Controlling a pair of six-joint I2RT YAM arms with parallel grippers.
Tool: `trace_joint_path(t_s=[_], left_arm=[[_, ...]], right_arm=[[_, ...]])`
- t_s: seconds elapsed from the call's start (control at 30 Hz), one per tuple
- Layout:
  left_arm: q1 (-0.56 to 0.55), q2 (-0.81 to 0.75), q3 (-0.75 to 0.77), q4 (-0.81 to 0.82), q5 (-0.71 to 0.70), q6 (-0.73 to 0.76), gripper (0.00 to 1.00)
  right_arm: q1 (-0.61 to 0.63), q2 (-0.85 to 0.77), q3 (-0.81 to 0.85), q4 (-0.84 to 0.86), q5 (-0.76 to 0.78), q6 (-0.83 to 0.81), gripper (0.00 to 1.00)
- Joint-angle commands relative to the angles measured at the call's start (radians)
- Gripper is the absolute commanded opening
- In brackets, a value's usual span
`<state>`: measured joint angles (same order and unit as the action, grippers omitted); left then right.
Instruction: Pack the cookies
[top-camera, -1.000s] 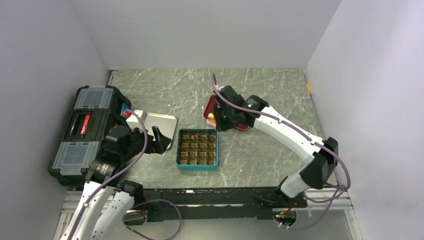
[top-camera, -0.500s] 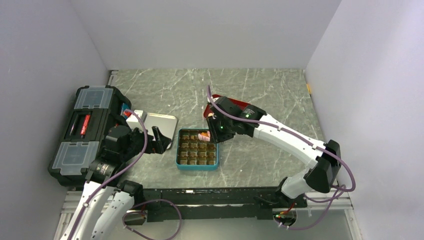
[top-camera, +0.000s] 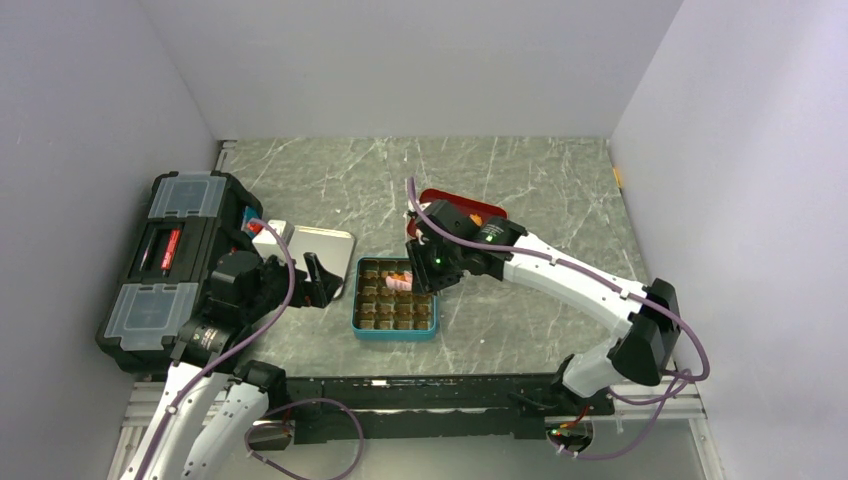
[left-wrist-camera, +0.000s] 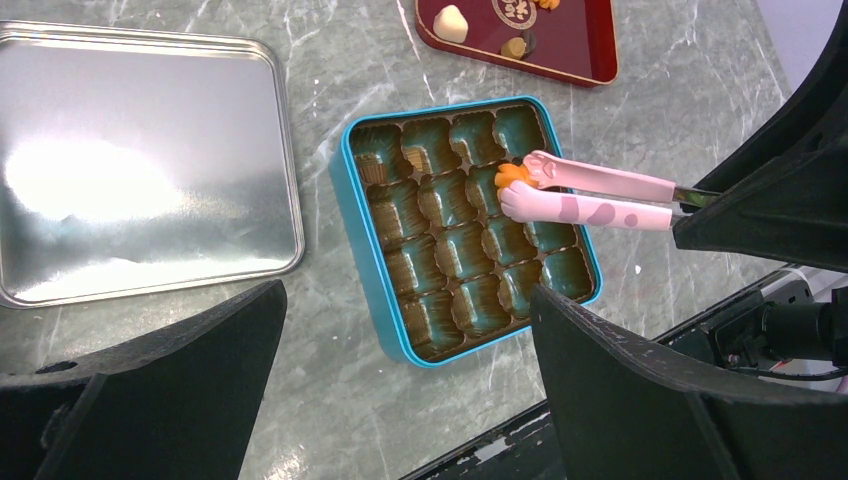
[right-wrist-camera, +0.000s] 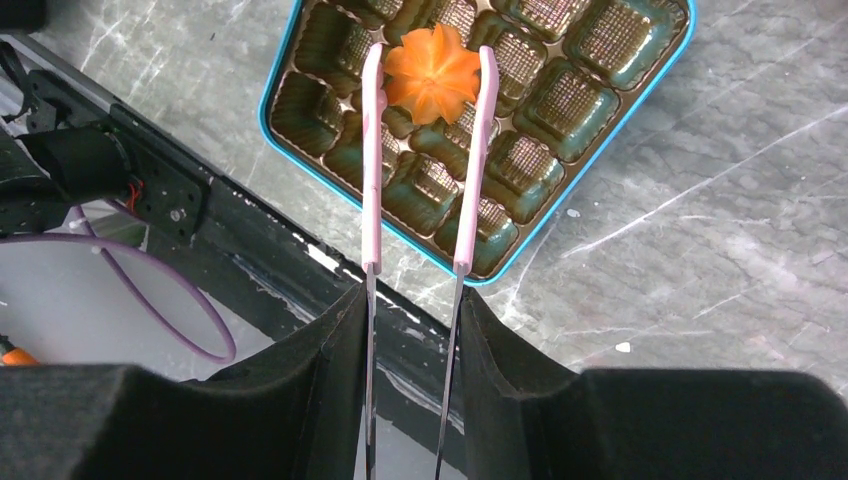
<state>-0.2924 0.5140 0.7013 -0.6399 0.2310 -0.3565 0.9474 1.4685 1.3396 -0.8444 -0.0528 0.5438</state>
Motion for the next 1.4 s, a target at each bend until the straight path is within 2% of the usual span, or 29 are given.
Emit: trace_joint_path(t_s=[0.0,0.6,0.9,1.37], left_arm=[[-0.004,-0.009,0.021,0.031,-0.003,0.008,0.99],[-0.004,-0.009,0.020,0.031,-0.001,0.008,0.99],[-0.003,-0.006,0.021,0.031,0.000,0.009,0.99],[-0.004,-0.006,0.021,0.030,0.003,0.010,0.99]], right_arm=[[0.008,0.001,0.015,0.042,-0.009,0.016,0.12],[0.012,0.022,-0.003,0.048,0.051,0.041,0.12],[0.010,0.051,0.045,0.062,0.129,0.058,0.13],[-0.008,0.116,0.103,0.071,0.155,0.061,0.13]])
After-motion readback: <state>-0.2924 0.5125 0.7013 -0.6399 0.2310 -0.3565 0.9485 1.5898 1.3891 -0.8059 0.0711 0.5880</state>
